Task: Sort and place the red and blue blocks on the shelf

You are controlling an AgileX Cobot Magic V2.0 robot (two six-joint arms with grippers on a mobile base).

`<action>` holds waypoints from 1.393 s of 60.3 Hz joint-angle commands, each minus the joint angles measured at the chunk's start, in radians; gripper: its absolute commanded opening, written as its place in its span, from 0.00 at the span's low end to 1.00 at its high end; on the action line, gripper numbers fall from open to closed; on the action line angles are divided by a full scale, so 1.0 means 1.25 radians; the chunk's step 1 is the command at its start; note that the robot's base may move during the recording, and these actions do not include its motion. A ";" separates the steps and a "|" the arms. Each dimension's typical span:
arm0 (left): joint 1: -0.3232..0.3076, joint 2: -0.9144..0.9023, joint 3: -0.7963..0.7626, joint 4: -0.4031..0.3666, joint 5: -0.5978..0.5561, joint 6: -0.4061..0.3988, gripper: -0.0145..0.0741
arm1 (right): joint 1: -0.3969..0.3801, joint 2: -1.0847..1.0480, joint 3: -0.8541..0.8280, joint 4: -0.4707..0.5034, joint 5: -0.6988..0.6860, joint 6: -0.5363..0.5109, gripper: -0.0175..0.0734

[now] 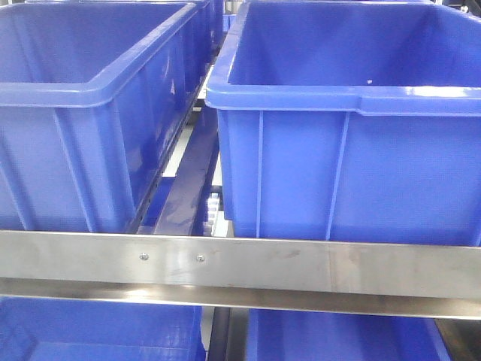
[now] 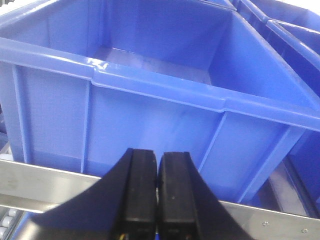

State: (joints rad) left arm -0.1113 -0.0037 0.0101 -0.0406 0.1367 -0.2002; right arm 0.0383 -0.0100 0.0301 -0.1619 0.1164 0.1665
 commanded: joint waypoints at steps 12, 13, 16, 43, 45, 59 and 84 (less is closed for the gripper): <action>0.002 -0.014 0.018 -0.005 -0.055 0.000 0.31 | -0.004 -0.016 -0.018 0.000 -0.065 -0.001 0.25; 0.002 -0.014 0.018 -0.005 -0.055 0.000 0.31 | -0.004 -0.016 -0.018 0.000 -0.065 -0.001 0.25; 0.002 -0.014 0.018 -0.005 -0.055 0.000 0.31 | -0.004 -0.016 -0.018 0.000 -0.065 -0.001 0.25; 0.002 -0.014 0.018 -0.005 -0.055 0.000 0.31 | -0.004 -0.016 -0.018 0.000 -0.065 -0.001 0.25; 0.002 -0.014 0.018 -0.005 -0.055 0.000 0.31 | -0.004 -0.016 -0.018 0.000 -0.065 -0.001 0.25; 0.002 -0.014 0.018 -0.005 -0.055 0.000 0.31 | -0.004 -0.016 -0.018 0.000 -0.065 -0.001 0.25; 0.002 -0.014 0.018 -0.005 -0.055 0.000 0.31 | -0.004 -0.016 -0.018 0.000 -0.065 -0.001 0.25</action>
State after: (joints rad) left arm -0.1113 -0.0037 0.0101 -0.0406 0.1449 -0.2002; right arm 0.0383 -0.0100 0.0301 -0.1619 0.1164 0.1665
